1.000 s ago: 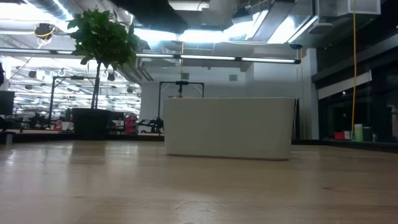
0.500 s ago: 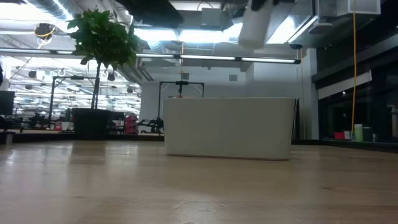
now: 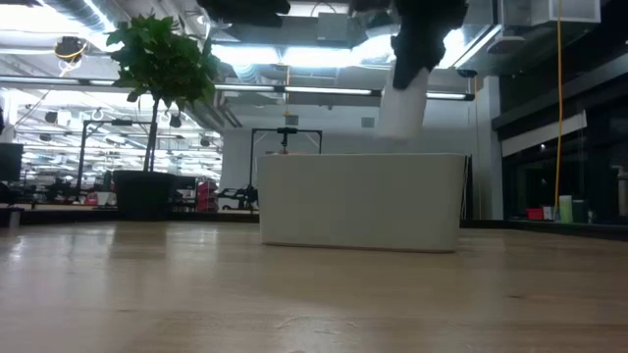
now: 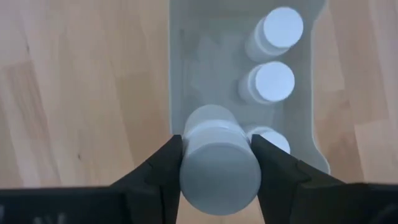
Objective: Pick and place pill bottles into a basket
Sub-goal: Put the white pill bottle into the gray bin
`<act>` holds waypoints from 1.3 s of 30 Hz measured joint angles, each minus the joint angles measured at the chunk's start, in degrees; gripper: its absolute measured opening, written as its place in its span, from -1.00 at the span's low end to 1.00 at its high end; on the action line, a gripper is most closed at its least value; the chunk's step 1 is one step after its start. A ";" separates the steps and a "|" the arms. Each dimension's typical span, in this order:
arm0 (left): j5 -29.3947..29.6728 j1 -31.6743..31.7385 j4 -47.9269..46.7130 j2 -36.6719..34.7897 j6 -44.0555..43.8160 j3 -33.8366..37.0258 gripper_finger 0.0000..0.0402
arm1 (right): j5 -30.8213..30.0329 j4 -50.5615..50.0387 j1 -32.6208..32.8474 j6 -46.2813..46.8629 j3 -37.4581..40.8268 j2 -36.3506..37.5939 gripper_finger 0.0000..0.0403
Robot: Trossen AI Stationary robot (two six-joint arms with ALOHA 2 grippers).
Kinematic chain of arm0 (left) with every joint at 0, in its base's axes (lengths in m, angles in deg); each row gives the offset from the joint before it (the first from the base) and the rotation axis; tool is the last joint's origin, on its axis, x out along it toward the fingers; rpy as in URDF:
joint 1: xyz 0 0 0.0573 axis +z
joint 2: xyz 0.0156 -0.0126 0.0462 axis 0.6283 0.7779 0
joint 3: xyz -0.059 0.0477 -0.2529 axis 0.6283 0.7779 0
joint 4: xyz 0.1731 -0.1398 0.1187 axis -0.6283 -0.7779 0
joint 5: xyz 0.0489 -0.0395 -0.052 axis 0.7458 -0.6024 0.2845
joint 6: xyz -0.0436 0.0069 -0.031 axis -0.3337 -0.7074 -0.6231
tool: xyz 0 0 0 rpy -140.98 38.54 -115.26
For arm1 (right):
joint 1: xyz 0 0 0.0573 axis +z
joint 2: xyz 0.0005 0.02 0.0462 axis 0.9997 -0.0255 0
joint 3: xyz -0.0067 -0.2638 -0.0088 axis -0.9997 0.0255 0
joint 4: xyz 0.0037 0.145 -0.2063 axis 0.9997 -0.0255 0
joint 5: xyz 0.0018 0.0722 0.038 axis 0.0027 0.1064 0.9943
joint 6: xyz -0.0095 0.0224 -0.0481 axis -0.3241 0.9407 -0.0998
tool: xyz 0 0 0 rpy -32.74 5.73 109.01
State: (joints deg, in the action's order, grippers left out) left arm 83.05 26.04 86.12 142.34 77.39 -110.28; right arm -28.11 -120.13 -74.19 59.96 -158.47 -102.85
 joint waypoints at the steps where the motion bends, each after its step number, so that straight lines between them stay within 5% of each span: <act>1: 0.02 -0.27 0.15 0.00 0.01 0.00 0.47 | 0.09 0.87 -0.20 0.00 0.68 0.01 -0.26; 39: 1.18 -1.07 1.94 0.02 0.17 0.00 0.47 | 6.05 10.71 -3.64 -0.08 14.38 0.06 -0.26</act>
State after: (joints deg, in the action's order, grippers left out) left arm 84.23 24.97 88.06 142.36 77.56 -110.28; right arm -22.07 -109.41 -77.83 59.88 -144.09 -102.78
